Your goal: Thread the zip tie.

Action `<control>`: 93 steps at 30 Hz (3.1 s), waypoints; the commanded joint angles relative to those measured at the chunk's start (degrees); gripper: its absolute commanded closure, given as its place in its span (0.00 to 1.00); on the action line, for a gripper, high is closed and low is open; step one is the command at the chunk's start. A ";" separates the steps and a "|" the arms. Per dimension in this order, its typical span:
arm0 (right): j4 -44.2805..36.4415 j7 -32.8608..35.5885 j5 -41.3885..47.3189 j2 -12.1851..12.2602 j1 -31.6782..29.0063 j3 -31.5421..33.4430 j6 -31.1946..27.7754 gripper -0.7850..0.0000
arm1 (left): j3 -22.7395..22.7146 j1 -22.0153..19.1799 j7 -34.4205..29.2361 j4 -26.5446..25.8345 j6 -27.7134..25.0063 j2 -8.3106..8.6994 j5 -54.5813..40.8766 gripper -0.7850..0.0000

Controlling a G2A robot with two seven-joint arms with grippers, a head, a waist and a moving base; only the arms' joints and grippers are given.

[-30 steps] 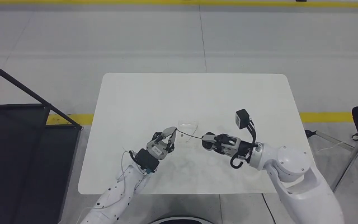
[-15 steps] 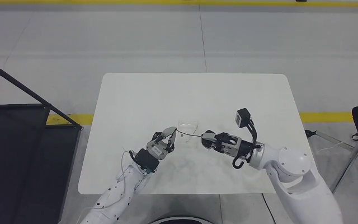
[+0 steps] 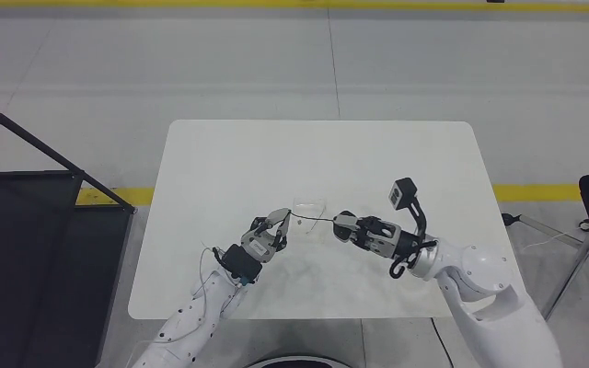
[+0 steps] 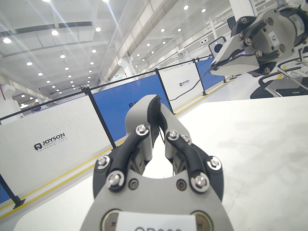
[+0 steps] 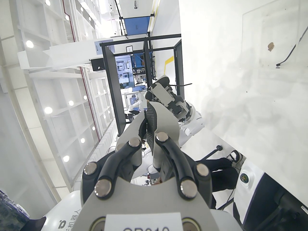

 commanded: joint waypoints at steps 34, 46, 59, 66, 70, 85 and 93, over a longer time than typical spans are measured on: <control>0.59 -1.34 1.38 -0.59 -0.07 -0.78 -2.65 1.00 | -0.17 0.75 -2.69 -1.67 -2.39 0.04 0.02 1.00; 1.03 -0.36 4.20 -0.69 -1.51 0.77 -5.80 1.00 | -0.44 0.47 -3.56 -1.67 -9.38 0.07 -2.73 1.00; 0.54 -1.32 1.67 -0.82 -1.37 0.15 -5.18 1.00 | -2.56 0.68 -3.72 -2.47 -20.20 0.77 -7.33 1.00; -0.77 -3.63 -3.57 -0.92 -0.58 -1.80 -2.44 1.00 | -2.85 0.83 -3.89 -2.75 -20.27 0.84 -7.49 1.00; -0.61 -3.72 -3.18 -1.06 -0.40 -2.13 -2.95 1.00 | -2.78 0.86 -3.86 -2.74 -19.79 0.84 -6.99 1.00; 0.80 -2.72 2.49 -1.37 -1.94 -0.13 -7.81 1.00 | -1.97 0.45 -3.77 -2.16 -17.39 0.72 -4.49 1.00; 0.26 -0.71 -1.60 -1.06 -1.50 -0.08 -4.48 1.00 | -2.90 1.05 -1.46 -2.73 -10.22 0.38 -5.32 1.00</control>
